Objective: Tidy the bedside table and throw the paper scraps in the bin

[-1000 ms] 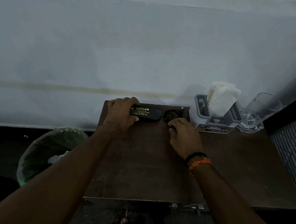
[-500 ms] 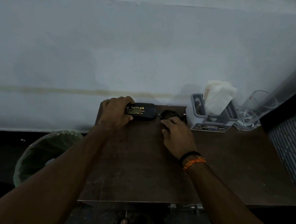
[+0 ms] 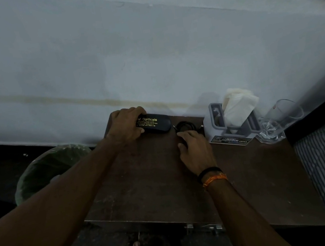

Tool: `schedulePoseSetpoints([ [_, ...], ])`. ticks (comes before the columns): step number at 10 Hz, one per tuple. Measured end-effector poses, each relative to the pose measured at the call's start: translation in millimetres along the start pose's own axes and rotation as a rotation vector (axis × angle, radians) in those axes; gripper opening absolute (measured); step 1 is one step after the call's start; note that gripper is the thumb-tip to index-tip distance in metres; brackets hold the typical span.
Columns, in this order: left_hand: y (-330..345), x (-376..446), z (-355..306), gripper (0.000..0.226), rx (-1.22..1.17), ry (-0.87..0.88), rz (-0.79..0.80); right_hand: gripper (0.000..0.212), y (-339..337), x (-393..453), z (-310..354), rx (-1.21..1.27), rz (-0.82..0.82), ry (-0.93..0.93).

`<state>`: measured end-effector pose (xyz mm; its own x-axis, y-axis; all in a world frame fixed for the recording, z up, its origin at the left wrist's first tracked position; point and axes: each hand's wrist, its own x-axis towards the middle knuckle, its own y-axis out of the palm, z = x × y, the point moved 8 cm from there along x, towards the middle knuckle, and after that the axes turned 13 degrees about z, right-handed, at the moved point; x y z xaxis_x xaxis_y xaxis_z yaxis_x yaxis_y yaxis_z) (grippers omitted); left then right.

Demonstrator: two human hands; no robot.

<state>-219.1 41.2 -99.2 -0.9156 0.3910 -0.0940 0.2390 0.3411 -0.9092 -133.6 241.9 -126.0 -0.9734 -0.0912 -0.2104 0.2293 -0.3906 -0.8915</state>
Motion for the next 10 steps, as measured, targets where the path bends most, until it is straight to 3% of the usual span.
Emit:
schedulePoseSetpoints([
  [8, -5, -16, 1, 0.058, -0.003, -0.029, -0.004, 0.045, 1, -3, 0, -0.008, 0.034, -0.064],
  [10, -16, -47, -22, 0.065, 0.021, -0.02, -0.117, 0.047, -6, -16, 2, 0.012, 0.039, -0.069],
])
